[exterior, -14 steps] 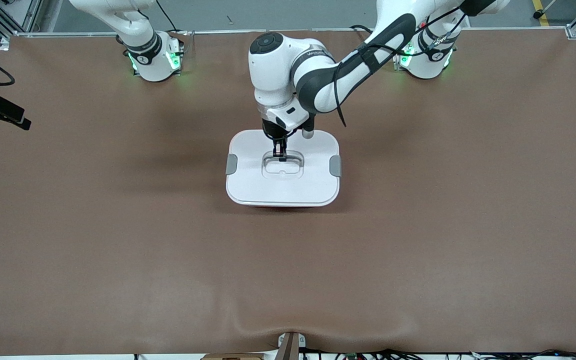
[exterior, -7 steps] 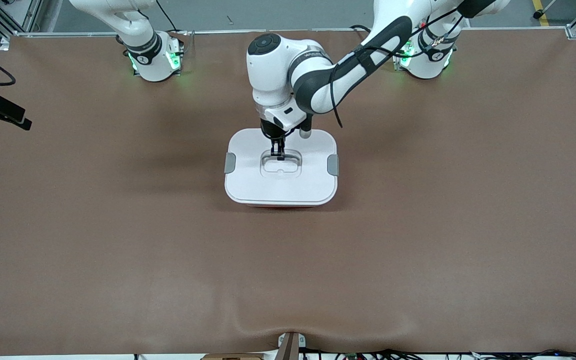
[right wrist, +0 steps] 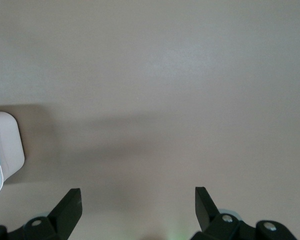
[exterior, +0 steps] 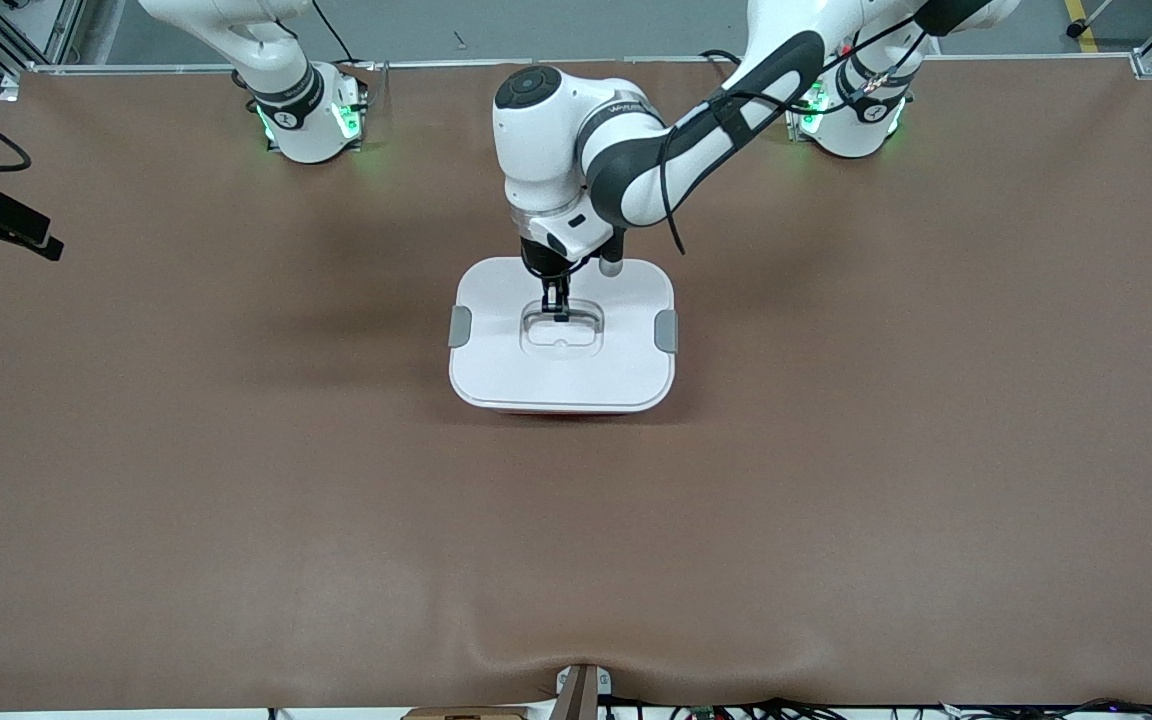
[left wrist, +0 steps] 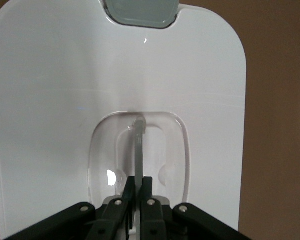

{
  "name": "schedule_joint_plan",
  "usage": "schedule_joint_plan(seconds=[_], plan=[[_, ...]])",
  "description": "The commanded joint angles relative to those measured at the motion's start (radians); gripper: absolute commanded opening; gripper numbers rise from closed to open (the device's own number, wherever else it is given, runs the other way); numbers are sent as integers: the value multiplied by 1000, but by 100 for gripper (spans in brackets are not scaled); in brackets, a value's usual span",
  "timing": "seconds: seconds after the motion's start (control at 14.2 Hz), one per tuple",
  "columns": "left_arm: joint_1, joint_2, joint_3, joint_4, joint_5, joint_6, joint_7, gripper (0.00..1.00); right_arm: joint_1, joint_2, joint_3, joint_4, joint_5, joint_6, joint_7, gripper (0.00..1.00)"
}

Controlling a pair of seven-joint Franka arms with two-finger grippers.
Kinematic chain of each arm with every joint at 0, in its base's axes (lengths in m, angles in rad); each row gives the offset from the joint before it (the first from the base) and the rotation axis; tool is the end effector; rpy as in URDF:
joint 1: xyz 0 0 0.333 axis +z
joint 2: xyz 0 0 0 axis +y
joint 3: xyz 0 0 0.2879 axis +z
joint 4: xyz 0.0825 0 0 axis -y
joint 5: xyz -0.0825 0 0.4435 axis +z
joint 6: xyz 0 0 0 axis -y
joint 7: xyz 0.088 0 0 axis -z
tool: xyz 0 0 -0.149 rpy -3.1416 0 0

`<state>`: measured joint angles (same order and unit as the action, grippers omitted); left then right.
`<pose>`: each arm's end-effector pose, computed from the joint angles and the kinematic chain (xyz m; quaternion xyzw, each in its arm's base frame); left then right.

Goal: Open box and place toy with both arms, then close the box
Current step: 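Press the lid down onto the box with the left gripper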

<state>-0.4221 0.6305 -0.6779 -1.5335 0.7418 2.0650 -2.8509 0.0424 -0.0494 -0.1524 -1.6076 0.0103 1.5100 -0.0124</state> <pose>0.4362 -0.6071 0.2653 0.7184 0.6804 0.1172 0.0844 0.5879 -0.0649 0.5593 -0.9985 0.0484 0.0238 0.0104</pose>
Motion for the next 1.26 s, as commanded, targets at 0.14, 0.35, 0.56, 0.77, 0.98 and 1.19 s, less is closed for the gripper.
schedule_joint_plan(seconds=[0.14, 0.35, 0.56, 0.77, 0.98, 1.19], plan=[[-23, 3, -11, -16, 94, -6, -375, 0, -4, -24, 2, -17, 11, 4, 11, 100], [-23, -2, -11, -46, 125, -8, -377, 0, 2, -24, 5, -17, 13, 1, 23, 100], [-21, -11, -11, -60, 128, -8, -380, 0, 10, -24, 7, -17, 13, 1, 26, 100], [-17, -29, -12, -92, 128, -8, -380, 0, 10, -24, 7, -17, 13, -1, 26, 100], [-6, -54, -14, -115, 128, -8, -378, 0, 10, -26, 7, -17, 14, -1, 26, 100], [-6, -61, -14, -129, 129, -6, -378, 0, 10, -24, 7, -18, 14, -2, 26, 100]])
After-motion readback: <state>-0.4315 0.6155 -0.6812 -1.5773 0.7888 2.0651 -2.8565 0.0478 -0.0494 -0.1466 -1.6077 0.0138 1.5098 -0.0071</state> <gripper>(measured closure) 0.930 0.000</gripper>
